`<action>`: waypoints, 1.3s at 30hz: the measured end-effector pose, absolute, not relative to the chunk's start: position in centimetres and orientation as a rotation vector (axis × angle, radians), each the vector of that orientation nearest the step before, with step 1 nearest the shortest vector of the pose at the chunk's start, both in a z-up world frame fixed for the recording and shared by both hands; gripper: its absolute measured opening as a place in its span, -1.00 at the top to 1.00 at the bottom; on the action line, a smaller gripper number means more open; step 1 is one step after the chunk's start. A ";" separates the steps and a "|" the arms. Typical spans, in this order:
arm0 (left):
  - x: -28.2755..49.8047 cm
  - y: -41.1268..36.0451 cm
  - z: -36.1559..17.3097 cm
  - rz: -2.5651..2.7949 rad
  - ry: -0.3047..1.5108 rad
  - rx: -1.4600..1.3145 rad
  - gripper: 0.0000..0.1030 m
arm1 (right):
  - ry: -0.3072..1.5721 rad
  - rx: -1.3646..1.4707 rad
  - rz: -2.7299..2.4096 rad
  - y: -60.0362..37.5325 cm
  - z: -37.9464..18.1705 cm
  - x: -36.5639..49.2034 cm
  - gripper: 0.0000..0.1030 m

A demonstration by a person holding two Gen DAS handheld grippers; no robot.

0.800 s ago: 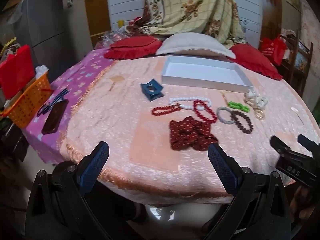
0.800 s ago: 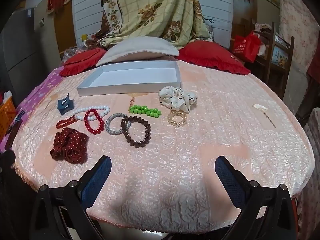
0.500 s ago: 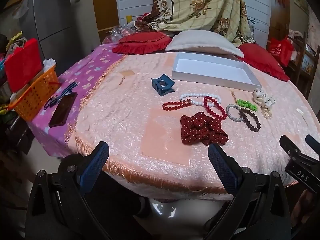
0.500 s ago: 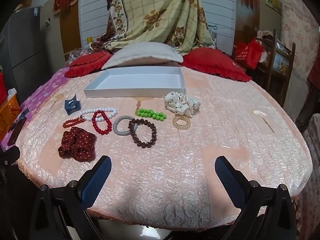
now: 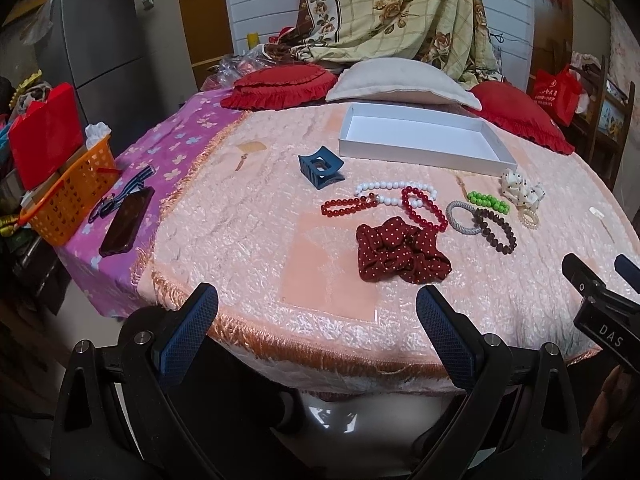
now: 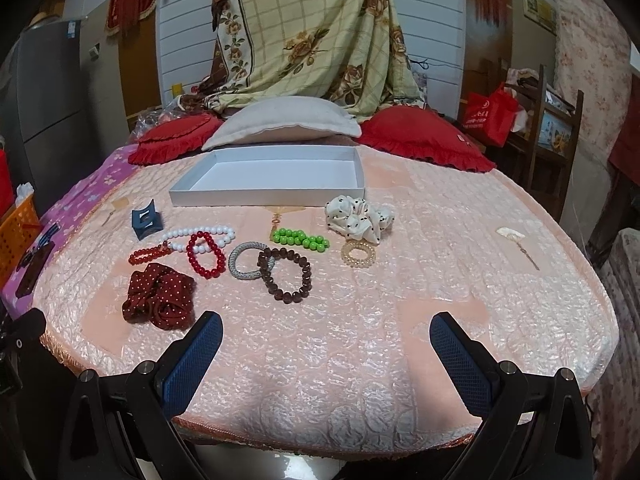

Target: Organize jewelry

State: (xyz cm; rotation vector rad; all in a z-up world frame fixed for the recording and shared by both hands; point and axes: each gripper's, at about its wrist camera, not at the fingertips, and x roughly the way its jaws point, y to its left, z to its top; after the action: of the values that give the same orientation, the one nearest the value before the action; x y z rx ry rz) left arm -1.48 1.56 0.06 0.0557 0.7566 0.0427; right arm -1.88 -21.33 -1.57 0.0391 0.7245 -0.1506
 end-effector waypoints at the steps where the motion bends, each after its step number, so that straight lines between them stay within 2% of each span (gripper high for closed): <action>1: -1.4 1.5 0.0 0.041 0.762 0.052 -0.94 | 0.727 0.039 -0.150 -21.3 -1.6 -1.9 -1.00; 39: 0.9 1.1 -3.2 -0.002 0.905 0.059 -0.94 | 0.806 0.047 -0.145 -21.5 -4.1 -0.4 -1.00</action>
State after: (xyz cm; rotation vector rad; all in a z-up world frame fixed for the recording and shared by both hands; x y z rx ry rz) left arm 0.86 1.07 -3.23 0.0588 0.9054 -0.0022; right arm -0.37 -21.48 -4.06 0.0473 0.8062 -0.1449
